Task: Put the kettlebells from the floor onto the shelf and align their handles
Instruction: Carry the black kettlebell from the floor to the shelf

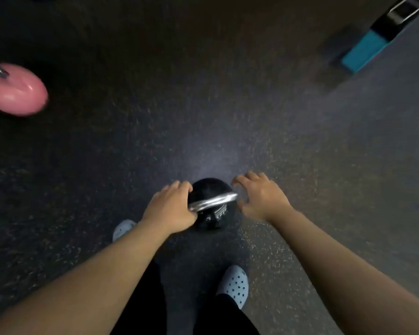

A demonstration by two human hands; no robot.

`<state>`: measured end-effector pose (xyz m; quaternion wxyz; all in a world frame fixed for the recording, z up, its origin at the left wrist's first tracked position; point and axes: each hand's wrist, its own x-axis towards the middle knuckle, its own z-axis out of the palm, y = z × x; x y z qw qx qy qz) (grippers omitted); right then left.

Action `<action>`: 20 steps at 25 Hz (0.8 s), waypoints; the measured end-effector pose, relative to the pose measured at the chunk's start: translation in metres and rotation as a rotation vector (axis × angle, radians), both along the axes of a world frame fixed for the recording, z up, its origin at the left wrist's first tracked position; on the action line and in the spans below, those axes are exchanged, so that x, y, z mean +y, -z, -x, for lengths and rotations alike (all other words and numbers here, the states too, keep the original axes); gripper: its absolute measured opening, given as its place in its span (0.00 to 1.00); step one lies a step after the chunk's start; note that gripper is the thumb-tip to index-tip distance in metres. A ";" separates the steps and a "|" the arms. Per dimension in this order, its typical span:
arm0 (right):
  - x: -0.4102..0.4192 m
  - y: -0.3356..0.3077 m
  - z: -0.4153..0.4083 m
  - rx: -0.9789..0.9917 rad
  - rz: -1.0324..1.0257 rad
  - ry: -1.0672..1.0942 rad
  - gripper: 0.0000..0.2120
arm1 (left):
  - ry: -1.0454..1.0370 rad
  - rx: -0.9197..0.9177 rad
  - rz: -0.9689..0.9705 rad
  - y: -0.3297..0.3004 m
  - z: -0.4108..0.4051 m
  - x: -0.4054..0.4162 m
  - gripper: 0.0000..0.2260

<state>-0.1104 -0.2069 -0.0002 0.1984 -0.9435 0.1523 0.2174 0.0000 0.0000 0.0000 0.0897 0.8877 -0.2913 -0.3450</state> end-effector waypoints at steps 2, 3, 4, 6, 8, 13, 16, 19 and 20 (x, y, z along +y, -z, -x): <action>0.003 0.060 -0.007 0.080 0.044 -0.033 0.27 | 0.041 0.021 -0.067 0.059 -0.002 -0.005 0.30; 0.005 0.088 -0.007 0.119 0.059 -0.045 0.28 | 0.060 0.047 -0.090 0.088 -0.002 -0.006 0.30; 0.006 0.108 -0.008 0.154 0.059 -0.036 0.27 | 0.066 0.093 -0.096 0.111 -0.003 -0.009 0.26; 0.009 0.142 -0.010 0.133 0.007 -0.008 0.19 | 0.043 0.168 -0.043 0.147 -0.001 -0.010 0.10; 0.008 0.151 -0.022 0.121 -0.074 0.006 0.09 | 0.021 0.264 0.047 0.163 -0.004 -0.005 0.08; 0.016 0.119 -0.049 0.209 -0.192 -0.052 0.06 | 0.017 0.327 0.134 0.130 -0.036 0.007 0.06; 0.025 0.060 -0.069 0.198 -0.300 0.045 0.05 | 0.007 0.299 0.178 0.073 -0.066 0.014 0.10; 0.036 -0.011 -0.095 0.136 -0.374 0.121 0.04 | 0.027 0.248 0.202 0.003 -0.097 0.020 0.12; 0.041 -0.038 -0.107 0.101 -0.368 0.122 0.03 | 0.013 0.226 0.211 -0.024 -0.108 0.025 0.12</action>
